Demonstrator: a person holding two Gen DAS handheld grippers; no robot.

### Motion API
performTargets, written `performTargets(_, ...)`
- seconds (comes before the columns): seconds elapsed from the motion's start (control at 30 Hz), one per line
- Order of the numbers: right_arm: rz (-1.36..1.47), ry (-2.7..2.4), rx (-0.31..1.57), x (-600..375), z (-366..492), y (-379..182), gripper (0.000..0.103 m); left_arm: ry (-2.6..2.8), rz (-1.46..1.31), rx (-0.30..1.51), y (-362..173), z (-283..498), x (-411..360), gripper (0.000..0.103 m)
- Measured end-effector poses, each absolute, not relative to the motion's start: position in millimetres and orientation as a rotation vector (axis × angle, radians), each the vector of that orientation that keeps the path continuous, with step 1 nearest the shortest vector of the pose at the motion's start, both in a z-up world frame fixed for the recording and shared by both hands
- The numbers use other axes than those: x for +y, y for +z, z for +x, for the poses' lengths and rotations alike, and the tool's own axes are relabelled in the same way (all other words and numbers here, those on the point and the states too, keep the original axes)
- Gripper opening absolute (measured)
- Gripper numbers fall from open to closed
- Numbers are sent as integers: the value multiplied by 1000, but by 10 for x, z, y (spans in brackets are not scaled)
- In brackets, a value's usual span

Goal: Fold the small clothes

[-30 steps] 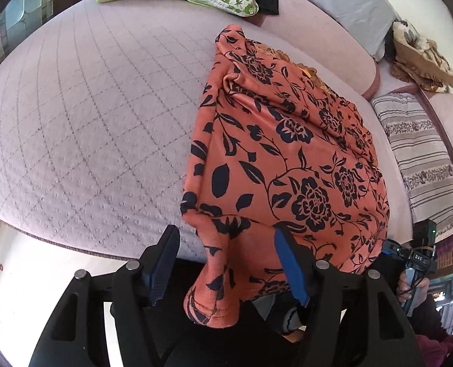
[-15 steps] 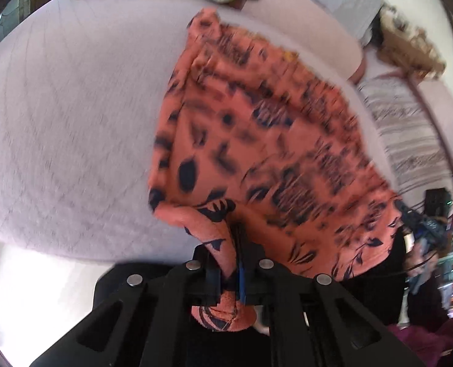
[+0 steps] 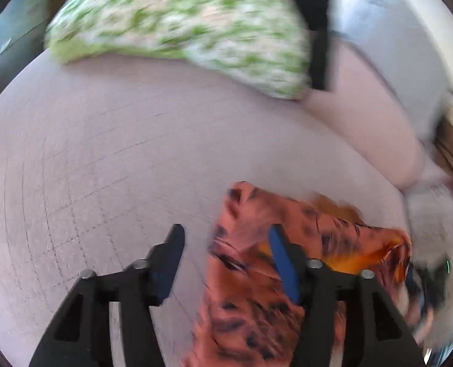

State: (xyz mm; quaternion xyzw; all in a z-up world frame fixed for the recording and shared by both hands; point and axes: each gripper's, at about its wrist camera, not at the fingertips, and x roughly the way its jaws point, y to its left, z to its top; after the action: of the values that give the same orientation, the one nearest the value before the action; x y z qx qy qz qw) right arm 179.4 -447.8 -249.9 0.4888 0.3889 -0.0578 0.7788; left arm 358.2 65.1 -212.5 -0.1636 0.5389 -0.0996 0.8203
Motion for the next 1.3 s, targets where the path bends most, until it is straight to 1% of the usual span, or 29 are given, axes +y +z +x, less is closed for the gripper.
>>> performTargets(0.1, 1054, -110, 795, -4440, 1673, -2714, 27, -182, -342, 1138, -2345, 3494, 719, 59)
performTargets(0.2, 1061, -138, 765, -4514, 1570, -2655, 29, -175, -324, 1077, -2398, 3228, 835, 59)
performTargets(0.27, 998, -142, 717, -4535, 1554, -2446, 38, -164, -382, 1021, -2335, 3020, 952, 59)
performTargets(0.3, 957, -142, 702, -4501, 1544, -2359, 57, -166, -417, 994, -2290, 2907, 998, 59)
performTargets(0.33, 909, -154, 681, -4432, 1522, -2239, 66, -184, -440, 969, -2224, 2783, 1008, 59)
performTargets(0.43, 837, -60, 699, -4180, 1599, -1972, 66, -261, -388, 950, -2129, 2520, 839, 59)
performTargets(0.53, 705, 61, 808, -3788, 1799, -1849, 66, -331, -244, 954, -2109, 2325, 581, 59)
performTargets(0.63, 643, 133, 929, -3417, 2042, -1942, 64, -312, -141, 967, -2240, 2291, 462, 59)
performTargets(0.67, 600, 161, 975, -3253, 2150, -1974, 64, -301, -145, 983, -2311, 2300, 469, 59)
performTargets(0.77, 468, 255, 1031, -2789, 2355, -2003, 64, -277, -164, 1022, -2494, 2326, 538, 60)
performTargets(0.8, 428, 309, 1053, -2618, 2435, -2023, 64, -285, -182, 1013, -2523, 2309, 591, 61)
performTargets(0.93, 222, 434, 1176, -1954, 2876, -2236, 63, -296, -181, 981, -2513, 2193, 671, 61)
performTargets(0.97, 185, 393, 1174, -1886, 3009, -2303, 63, -291, -169, 974, -2515, 2170, 665, 61)
performTargets(1.0, 200, 361, 1151, -1913, 3146, -2326, 60, -285, -144, 967, -2514, 2143, 648, 61)
performTargets(1.03, 235, 322, 1121, -1994, 3269, -2315, 52, -281, -123, 963, -2516, 2076, 617, 62)
performTargets(1.07, 270, 227, 1068, -2141, 3409, -2276, 51, -277, -107, 962, -2511, 2061, 603, 62)
performTargets(1.1, 288, 130, 998, -2297, 3469, -2216, 51, -275, -102, 964, -2500, 2055, 594, 62)
performTargets(1.13, 342, 31, 874, -2556, 3499, -2118, 51, -275, -101, 972, -2482, 2050, 597, 61)
performTargets(1.2, 493, -74, 727, -3002, 3415, -2007, 55, -278, -106, 994, -2440, 2103, 582, 61)
performTargets(1.23, 537, -82, 712, -3151, 3361, -1979, 55, -273, -109, 997, -2404, 2175, 549, 60)
performTargets(1.3, 533, -47, 727, -3324, 3241, -1890, 55, -272, -113, 941, -2220, 2223, 491, 59)
